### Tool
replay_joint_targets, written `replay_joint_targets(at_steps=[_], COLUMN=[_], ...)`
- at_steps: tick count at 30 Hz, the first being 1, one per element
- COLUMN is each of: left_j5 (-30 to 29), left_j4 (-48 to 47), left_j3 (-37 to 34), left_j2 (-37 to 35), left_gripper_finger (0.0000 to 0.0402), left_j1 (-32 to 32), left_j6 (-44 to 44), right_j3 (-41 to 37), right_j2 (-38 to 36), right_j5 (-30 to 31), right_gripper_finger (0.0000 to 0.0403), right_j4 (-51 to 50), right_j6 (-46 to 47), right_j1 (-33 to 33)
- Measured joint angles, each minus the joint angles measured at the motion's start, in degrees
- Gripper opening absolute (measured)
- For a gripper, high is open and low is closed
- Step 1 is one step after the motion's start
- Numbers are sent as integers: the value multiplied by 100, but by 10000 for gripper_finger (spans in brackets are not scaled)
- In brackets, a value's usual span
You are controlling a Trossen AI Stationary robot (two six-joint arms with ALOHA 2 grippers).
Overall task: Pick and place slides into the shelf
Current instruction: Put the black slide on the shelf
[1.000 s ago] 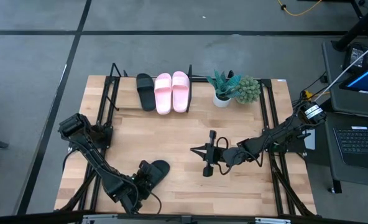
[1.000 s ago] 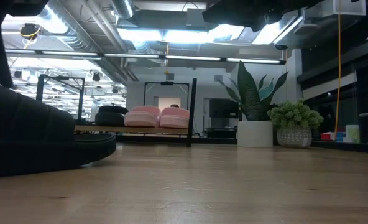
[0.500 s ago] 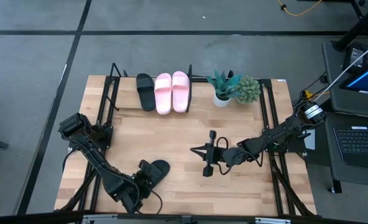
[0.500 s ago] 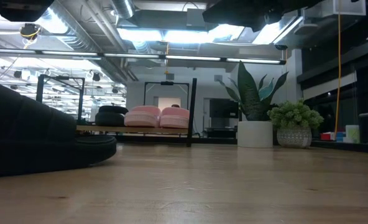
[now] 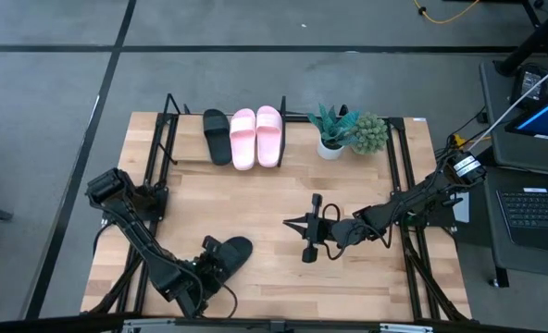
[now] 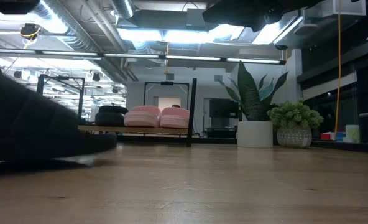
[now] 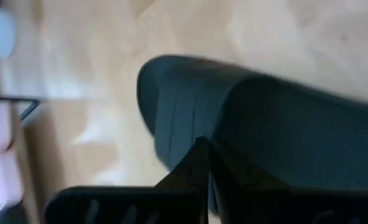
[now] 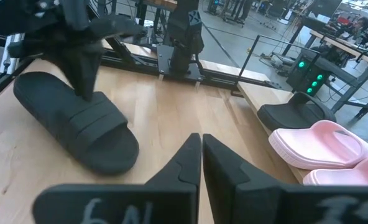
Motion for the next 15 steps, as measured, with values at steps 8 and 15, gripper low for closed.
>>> replay_joint_targets(at_steps=[8,15], left_j5=[-632,-892], left_j4=[-1714,-3625], left_j3=[646,1454], left_j2=[-302,-348], left_gripper_finger=[0,0], left_j1=[-130,175], left_j6=[-830,-1328], right_j3=[0,0], right_j2=[0,0], right_j5=[-1,-2], right_gripper_finger=[19,19], right_j4=[0,2], right_j6=[5,56], right_j1=[0,-2])
